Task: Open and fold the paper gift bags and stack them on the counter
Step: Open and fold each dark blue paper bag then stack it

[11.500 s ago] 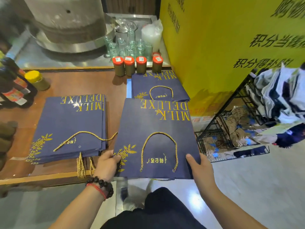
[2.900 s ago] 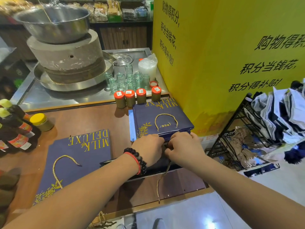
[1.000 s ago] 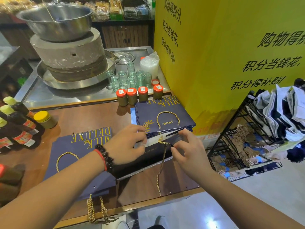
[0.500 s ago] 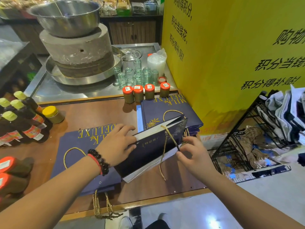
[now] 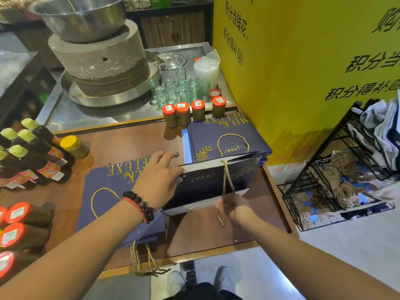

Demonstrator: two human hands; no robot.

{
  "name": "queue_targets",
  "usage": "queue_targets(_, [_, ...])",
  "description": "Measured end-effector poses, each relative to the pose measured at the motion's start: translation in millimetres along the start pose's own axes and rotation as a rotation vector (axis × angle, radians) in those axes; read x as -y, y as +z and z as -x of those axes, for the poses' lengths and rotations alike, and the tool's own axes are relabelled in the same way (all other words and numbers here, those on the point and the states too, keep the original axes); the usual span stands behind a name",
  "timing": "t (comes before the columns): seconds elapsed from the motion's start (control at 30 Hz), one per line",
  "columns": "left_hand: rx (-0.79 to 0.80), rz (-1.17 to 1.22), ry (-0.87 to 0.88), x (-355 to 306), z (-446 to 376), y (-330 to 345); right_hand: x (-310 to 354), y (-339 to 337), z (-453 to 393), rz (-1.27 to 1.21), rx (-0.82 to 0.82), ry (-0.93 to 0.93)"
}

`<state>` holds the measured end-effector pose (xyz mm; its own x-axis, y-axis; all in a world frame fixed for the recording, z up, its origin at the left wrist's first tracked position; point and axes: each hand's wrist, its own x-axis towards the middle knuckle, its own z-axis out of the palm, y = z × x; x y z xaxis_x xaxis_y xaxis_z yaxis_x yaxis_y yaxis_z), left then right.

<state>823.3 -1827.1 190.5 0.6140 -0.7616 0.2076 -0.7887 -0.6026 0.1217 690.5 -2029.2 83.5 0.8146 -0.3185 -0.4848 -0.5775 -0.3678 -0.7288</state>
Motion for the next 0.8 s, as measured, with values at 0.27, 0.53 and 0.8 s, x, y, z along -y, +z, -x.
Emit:
queue_targets(0.27, [-0.076,-0.041,-0.032,1.1,1.5,6.6,-76.2,-9.1,8.1,0.087,-0.061,0.25])
queue_targets(0.53, [-0.072,-0.061,-0.047,-2.3,0.1,10.2,-112.8,-16.9,12.1,-0.038,-0.172,0.359])
queue_targets(0.8, [-0.009,0.021,-0.104,-2.1,-1.5,4.7,-132.9,-19.6,30.2,-0.064,-0.114,0.467])
